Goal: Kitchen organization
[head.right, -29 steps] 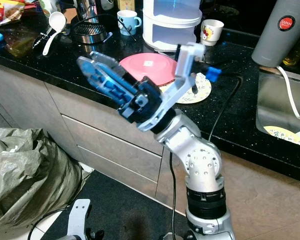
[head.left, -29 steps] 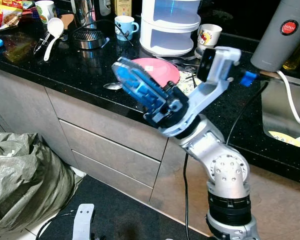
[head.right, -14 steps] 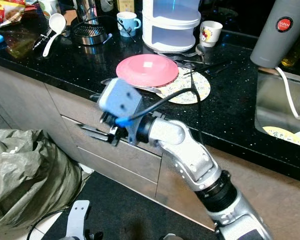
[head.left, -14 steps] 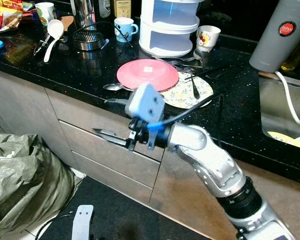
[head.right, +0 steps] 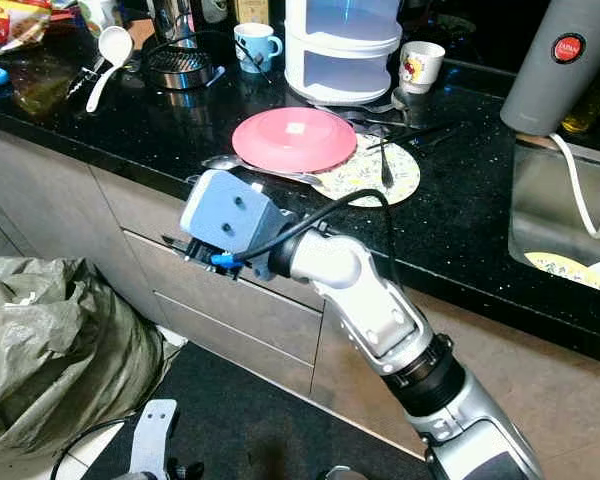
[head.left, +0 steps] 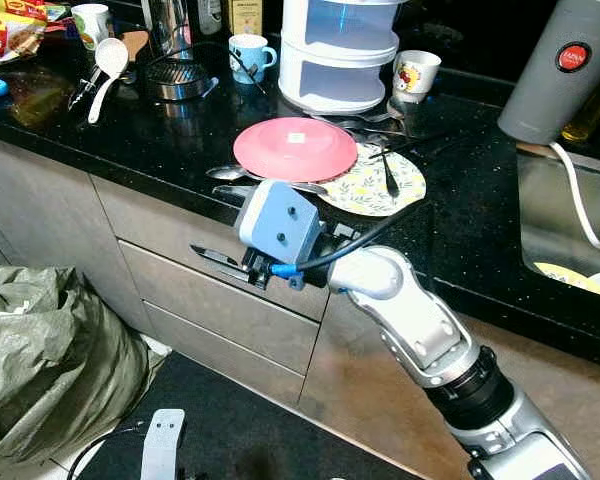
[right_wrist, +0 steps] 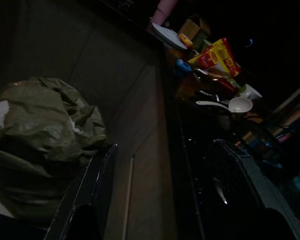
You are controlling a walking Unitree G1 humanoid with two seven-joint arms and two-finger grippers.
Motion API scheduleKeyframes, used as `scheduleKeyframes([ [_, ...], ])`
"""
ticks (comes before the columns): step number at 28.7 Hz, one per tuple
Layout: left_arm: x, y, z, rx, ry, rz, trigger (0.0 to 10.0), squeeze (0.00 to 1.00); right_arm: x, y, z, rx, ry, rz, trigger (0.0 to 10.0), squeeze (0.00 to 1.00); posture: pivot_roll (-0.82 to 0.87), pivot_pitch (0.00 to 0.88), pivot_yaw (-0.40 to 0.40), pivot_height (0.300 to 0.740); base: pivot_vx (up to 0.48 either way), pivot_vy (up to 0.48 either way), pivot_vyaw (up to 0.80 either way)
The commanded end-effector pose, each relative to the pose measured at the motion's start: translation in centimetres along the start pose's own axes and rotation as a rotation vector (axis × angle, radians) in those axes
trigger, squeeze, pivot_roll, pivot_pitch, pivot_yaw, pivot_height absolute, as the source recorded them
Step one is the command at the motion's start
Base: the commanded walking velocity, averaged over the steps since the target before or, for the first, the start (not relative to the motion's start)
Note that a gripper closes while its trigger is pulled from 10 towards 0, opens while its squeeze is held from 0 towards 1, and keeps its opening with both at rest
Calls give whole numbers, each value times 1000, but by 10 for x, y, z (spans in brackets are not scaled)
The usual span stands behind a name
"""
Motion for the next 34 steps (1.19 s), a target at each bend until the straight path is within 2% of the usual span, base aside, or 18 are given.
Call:
scheduleKeyframes([
  [1,1,-3,-4,17,18,-11,10000,0,1,6,-5,-13,18,26,10000,0,-7,40,-28,740,315,0,0],
  [13,1,-2,-3,13,11,-11,10000,0,2,13,-7,27,11,67,10000,0,-3,40,-31,740,329,0,0],
  [18,0,-1,-2,-9,-2,0,10000,0,0,13,-8,45,13,95,10000,0,1,40,-33,740,0,0,0],
  [21,1,-2,-2,-6,2,-1,10000,0,-3,15,-9,87,4,145,10000,0,-1,40,-34,740,0,0,0],
  [22,1,-3,-2,0,7,-3,10000,0,-7,12,-11,133,13,176,10000,0,0,38,-41,740,0,0,0],
  [27,2,-4,-3,1,9,-6,10000,0,-13,-1,-17,216,65,199,10000,0,1,35,-46,740,0,0,0],
  [34,2,-6,-4,3,12,-8,10000,0,-24,-21,-37,188,264,271,10000,0,-3,33,-55,740,0,0,0],
])
Point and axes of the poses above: a point about 5 cm out from each wrist's last joint towards the gripper, its own x axis pointing out of the wrist towards the gripper, its own z axis along the axis of the wrist's last joint, y = z × x, the point moved 3 cm from there along x, pointing out of the wrist towards the gripper, and after that the axes turned 15 degrees about -x, right-handed, at the moved point
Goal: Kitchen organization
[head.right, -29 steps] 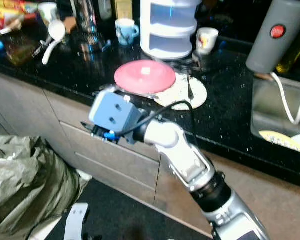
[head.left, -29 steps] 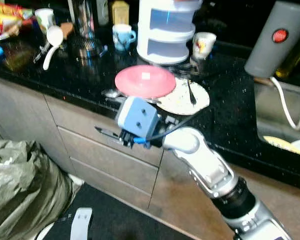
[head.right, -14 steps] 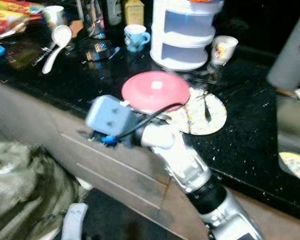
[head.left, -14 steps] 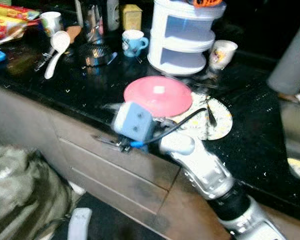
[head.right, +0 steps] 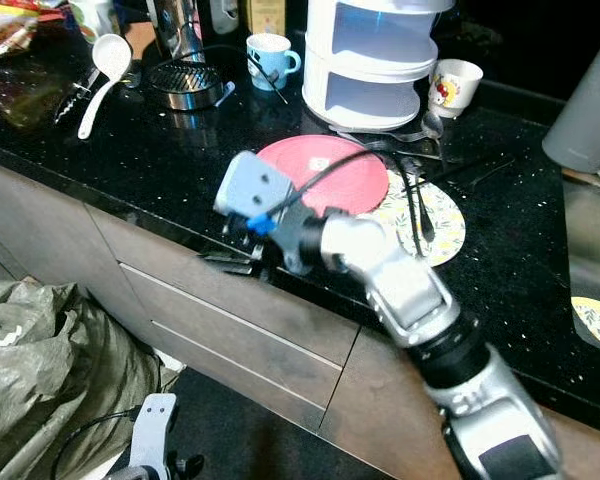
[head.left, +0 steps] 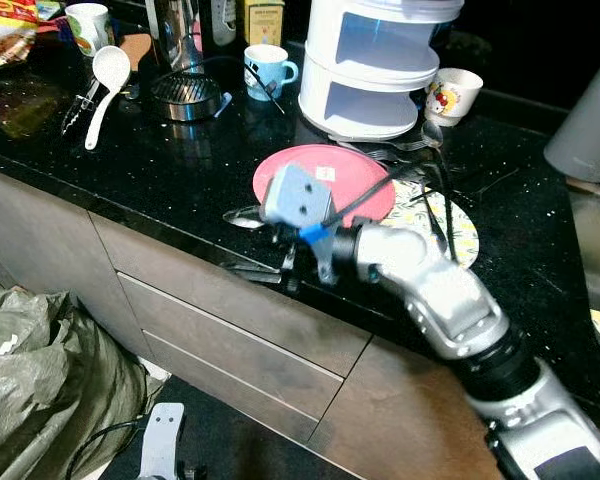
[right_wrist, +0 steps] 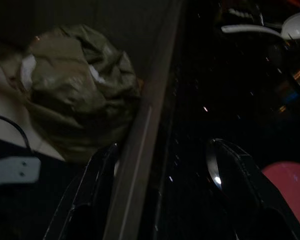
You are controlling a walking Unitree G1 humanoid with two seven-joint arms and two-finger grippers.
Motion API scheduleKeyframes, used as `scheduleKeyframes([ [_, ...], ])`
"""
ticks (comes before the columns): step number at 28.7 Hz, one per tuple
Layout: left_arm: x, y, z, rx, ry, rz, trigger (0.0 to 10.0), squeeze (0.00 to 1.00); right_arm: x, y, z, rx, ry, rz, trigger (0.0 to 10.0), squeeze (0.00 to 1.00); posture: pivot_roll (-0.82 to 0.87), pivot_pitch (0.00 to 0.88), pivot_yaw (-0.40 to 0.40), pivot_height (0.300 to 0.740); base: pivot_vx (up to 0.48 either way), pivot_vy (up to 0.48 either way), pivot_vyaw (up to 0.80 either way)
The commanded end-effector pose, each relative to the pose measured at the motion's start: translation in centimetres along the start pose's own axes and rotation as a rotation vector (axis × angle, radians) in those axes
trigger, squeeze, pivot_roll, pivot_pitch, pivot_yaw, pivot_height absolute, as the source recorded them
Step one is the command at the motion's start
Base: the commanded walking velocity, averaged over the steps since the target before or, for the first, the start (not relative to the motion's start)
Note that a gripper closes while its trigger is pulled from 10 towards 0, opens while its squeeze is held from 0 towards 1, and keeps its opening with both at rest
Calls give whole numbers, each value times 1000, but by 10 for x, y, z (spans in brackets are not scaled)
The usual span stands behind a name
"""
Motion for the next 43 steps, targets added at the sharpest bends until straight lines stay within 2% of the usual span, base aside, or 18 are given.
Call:
scheduleKeyframes([
  [1,1,-2,-9,2,31,1,10000,0,-2,1,-7,4,45,25,10000,0,-3,33,-55,740,0,0,0],
  [3,1,-2,-9,2,33,-1,10000,0,-1,-2,-15,-6,118,33,10000,0,-4,34,-62,740,0,0,0],
  [4,1,-2,-9,2,33,-1,10000,0,-1,-2,-15,-6,118,33,10000,0,-4,34,-62,740,0,0,0],
  [7,1,-3,-10,2,34,-2,10000,0,7,-4,-24,54,200,21,10000,0,-3,35,-66,740,0,0,0],
  [13,1,-3,-10,3,36,0,10000,0,28,-19,-30,188,209,-105,10000,0,0,41,-66,740,0,0,0],
  [19,1,-3,-11,0,35,-1,10000,0,40,-37,-39,210,247,-211,10000,0,8,52,-69,740,0,0,0],
  [25,1,-4,-11,-3,32,-5,10000,0,37,-48,-55,207,353,-243,10000,0,10,58,-70,740,0,0,0],
  [31,1,-5,-10,-4,30,-7,10000,0,25,-53,-67,221,410,-186,10000,0,6,59,-69,740,0,0,0],
  [35,1,-5,-10,-3,30,-8,10000,0,21,-43,-70,236,425,-72,10000,0,3,59,-70,740,0,0,0],
  [42,1,-5,-8,-4,27,-7,10000,0,20,-33,-72,270,428,12,10000,0,-1,61,-70,740,0,0,0],
  [43,2,-5,-8,-3,28,-7,10000,0,20,-26,-73,273,433,59,10000,0,-5,60,-69,740,0,0,0],
])
Point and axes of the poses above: a point about 5 cm out from each wrist's last joint towards the gripper, its own x axis pointing out of the wrist towards the gripper, its own z axis along the axis of the wrist's last joint, y = z × x, the point moved 3 cm from there along x, pointing out of the wrist towards the gripper, and after that the axes turned 15 degrees about -x, right-handed, at the moved point
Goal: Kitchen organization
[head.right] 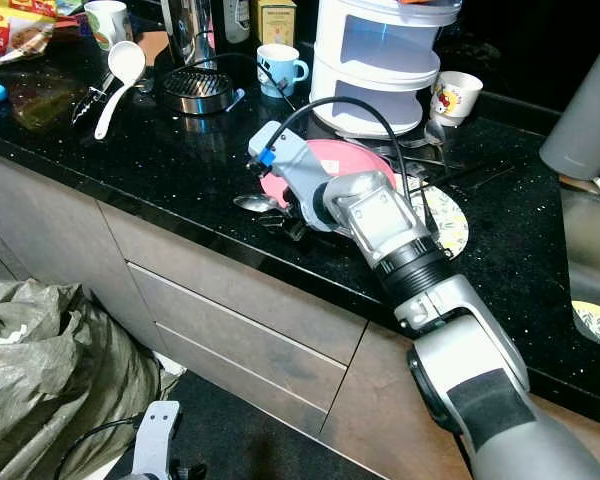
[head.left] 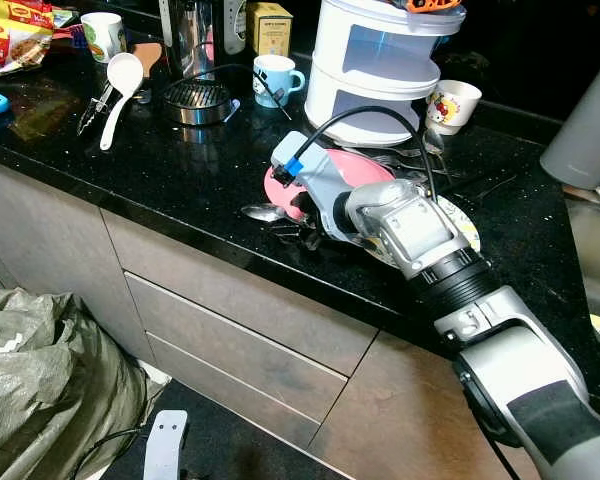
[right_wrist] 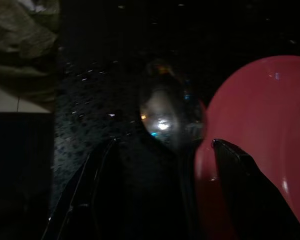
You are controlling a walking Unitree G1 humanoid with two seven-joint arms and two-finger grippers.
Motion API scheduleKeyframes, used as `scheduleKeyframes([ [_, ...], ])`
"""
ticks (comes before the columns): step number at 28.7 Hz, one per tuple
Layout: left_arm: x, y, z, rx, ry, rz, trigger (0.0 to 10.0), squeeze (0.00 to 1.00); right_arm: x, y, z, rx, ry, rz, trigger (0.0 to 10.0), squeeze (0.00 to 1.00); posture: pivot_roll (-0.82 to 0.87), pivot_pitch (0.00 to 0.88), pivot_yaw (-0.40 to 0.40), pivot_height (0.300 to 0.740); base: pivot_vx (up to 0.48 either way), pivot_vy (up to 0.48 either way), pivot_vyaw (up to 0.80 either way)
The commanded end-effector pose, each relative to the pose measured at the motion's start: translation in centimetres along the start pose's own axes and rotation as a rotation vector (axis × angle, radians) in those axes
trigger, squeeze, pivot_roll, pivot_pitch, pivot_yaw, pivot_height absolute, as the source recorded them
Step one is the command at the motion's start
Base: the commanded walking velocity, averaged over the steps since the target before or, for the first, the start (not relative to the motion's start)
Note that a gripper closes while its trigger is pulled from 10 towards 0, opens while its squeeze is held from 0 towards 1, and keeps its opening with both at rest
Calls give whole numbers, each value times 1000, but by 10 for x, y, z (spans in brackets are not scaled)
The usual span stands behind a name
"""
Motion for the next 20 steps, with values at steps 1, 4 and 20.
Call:
scheduleKeyframes([
  [1,1,-2,-5,0,16,-3,10000,0,5,13,-12,19,48,77,10000,0,-5,60,-69,740,0,0,0],
  [4,1,-2,-4,1,16,-3,10000,0,5,18,-16,7,63,101,4471,0,-6,61,-68,740,0,0,0],
  [20,1,-3,-3,-5,8,-6,10000,0,4,17,-14,-69,77,36,0,0,-8,59,-67,740,0,0,0],
])
Point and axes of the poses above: a point about 5 cm out from each wrist's last joint towards the gripper, its own x axis pointing out of the wrist towards the gripper, its own z axis along the axis of the wrist's last joint, y = z × x, the point moved 3 cm from there along x, pointing out of the wrist towards the gripper, and after that the axes turned 15 degrees about -x, right-handed, at the moved point
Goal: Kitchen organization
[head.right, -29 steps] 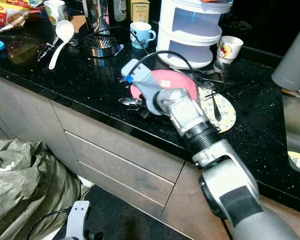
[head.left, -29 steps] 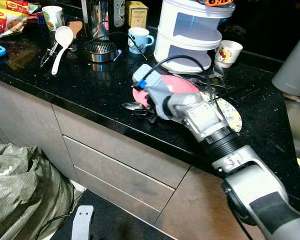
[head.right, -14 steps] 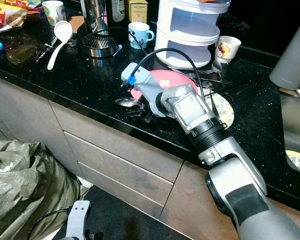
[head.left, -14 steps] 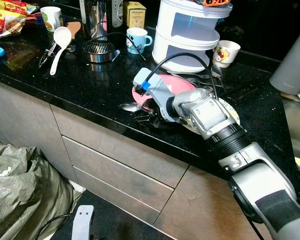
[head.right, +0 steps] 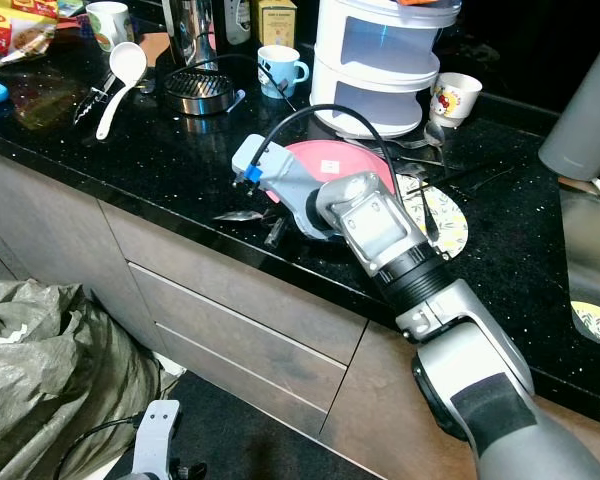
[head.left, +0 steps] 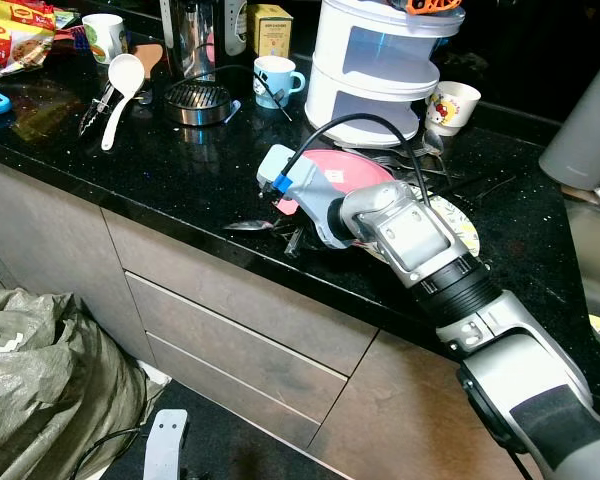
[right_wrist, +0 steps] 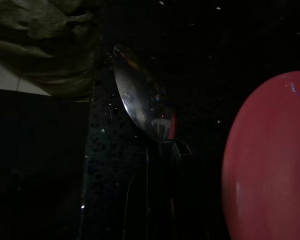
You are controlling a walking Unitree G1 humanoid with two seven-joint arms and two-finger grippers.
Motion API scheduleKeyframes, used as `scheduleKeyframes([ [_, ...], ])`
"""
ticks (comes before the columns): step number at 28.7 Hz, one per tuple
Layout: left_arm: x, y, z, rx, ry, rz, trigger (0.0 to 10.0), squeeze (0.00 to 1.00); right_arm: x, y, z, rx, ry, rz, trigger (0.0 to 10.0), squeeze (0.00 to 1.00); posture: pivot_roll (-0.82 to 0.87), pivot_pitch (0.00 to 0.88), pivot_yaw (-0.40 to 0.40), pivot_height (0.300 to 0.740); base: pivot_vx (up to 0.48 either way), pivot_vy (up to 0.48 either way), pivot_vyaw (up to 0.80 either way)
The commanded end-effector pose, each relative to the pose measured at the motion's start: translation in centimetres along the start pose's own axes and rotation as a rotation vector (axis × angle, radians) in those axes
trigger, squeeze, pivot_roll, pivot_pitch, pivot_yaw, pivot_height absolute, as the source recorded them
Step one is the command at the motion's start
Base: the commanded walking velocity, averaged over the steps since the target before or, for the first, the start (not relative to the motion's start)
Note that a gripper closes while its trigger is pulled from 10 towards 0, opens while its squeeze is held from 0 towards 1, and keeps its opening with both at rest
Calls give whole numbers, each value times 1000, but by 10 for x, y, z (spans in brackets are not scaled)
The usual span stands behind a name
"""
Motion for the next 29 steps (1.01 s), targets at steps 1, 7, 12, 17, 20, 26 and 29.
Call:
scheduleKeyframes([
  [1,1,-3,-4,-3,11,-5,10000,0,5,8,-16,31,46,10,0,0,-8,58,-69,740,0,0,0],
  [7,1,-3,-4,-4,11,-5,10000,0,6,-1,-1,141,-92,-85,0,0,-5,55,-67,740,0,0,0],
  [12,1,-3,-5,0,14,-5,10000,0,-4,-16,29,401,-395,-160,0,0,-6,51,-62,740,0,0,0],
  [17,1,-2,-5,3,17,-4,10000,0,-16,-32,39,549,-569,-240,0,0,-5,51,-59,740,0,0,0],
  [20,1,-2,-5,5,17,-3,10000,0,-24,-44,42,630,-651,-300,0,0,-6,50,-57,740,0,0,0],
  [26,0,-1,-5,4,16,-2,10000,0,-33,-57,44,690,-728,-391,0,0,-4,51,-56,740,0,0,0],
  [29,0,-1,-5,3,15,-2,10000,0,-40,-66,44,737,-775,-445,0,0,-4,51,-56,740,0,0,0],
])
Point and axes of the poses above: a point about 5 cm out from each wrist's last joint towards the gripper, its own x axis pointing out of the wrist towards the gripper, its own z axis along the axis of the wrist's last joint, y = z × x, the point moved 3 cm from there along x, pointing out of the wrist towards the gripper, and after that the axes turned 15 degrees about -x, right-handed, at the moved point
